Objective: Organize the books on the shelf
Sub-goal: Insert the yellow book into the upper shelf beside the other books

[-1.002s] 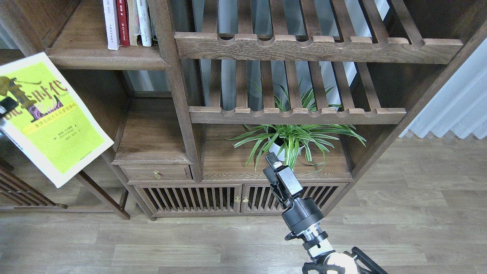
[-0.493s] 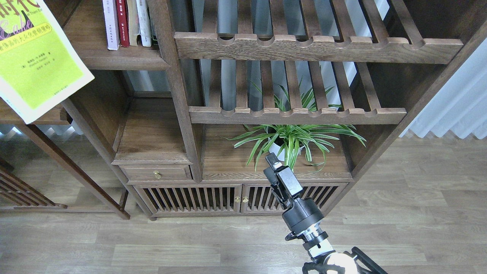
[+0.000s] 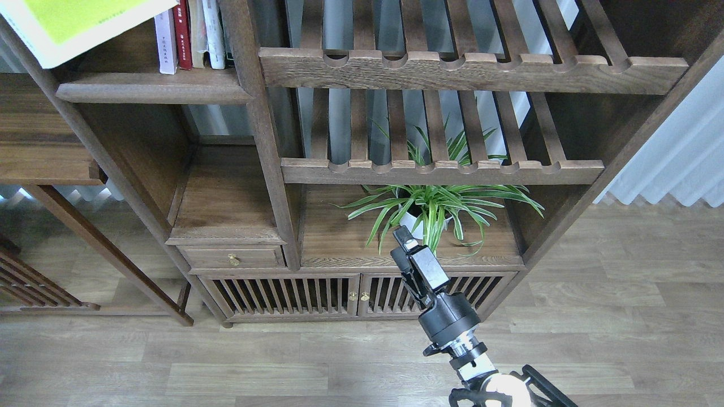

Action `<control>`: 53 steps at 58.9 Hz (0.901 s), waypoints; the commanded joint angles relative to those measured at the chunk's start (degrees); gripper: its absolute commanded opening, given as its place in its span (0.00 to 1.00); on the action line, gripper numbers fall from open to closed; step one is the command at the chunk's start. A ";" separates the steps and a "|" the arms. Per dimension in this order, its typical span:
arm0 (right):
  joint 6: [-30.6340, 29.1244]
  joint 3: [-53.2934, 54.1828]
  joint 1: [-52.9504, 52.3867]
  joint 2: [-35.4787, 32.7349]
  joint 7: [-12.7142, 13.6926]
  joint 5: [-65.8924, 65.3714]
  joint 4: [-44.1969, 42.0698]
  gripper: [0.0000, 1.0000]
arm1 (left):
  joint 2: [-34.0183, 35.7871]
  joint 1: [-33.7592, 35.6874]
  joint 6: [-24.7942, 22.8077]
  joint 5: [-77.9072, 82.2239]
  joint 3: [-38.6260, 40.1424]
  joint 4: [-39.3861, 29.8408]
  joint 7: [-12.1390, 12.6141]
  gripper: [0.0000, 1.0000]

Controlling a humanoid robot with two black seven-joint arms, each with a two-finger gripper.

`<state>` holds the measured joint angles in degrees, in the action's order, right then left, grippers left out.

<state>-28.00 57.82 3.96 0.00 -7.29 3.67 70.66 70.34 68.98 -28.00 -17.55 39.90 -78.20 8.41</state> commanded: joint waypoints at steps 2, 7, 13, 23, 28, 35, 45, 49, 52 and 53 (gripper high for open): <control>0.00 0.10 0.08 0.00 0.00 0.02 0.01 0.98 | 0.32 2.30 0.00 -0.03 -1.66 0.76 0.46 0.02; 0.00 0.10 0.08 0.00 0.00 0.02 0.01 0.98 | 0.58 2.65 0.00 0.06 -1.58 2.52 3.01 0.02; 0.00 0.01 0.00 0.00 0.00 0.02 0.01 0.98 | 1.64 3.00 0.00 0.50 -1.14 4.02 5.65 0.02; 0.00 0.01 -0.09 0.00 0.00 0.02 0.01 0.98 | 1.20 4.67 0.00 1.20 -1.13 8.06 6.00 0.02; 0.00 -0.08 -0.09 0.00 0.00 0.02 0.01 0.98 | 0.50 4.67 0.00 2.61 -1.05 9.99 6.09 0.02; 0.00 -0.08 -0.09 0.00 0.00 0.02 0.01 0.98 | -2.66 4.67 0.00 5.86 -0.96 13.42 6.00 0.02; 0.00 -0.08 -0.18 0.00 0.00 0.11 0.01 0.98 | -7.76 4.67 0.00 10.95 0.27 19.48 5.30 0.01; 0.00 -0.08 -0.18 0.00 0.00 0.11 0.01 0.98 | -10.13 4.67 0.00 11.83 1.15 20.37 5.30 0.00; 0.00 -0.08 -0.18 0.00 0.00 0.11 0.01 0.98 | -11.54 4.76 0.00 12.71 1.59 20.72 5.39 0.00; 0.00 -0.08 -0.18 0.00 0.00 0.11 0.01 0.98 | -12.24 4.76 0.00 13.41 1.85 20.98 5.39 0.00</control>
<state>-28.00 57.74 3.78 0.00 -7.29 3.78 70.66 61.52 73.64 -28.00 -6.37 40.61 -58.56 13.79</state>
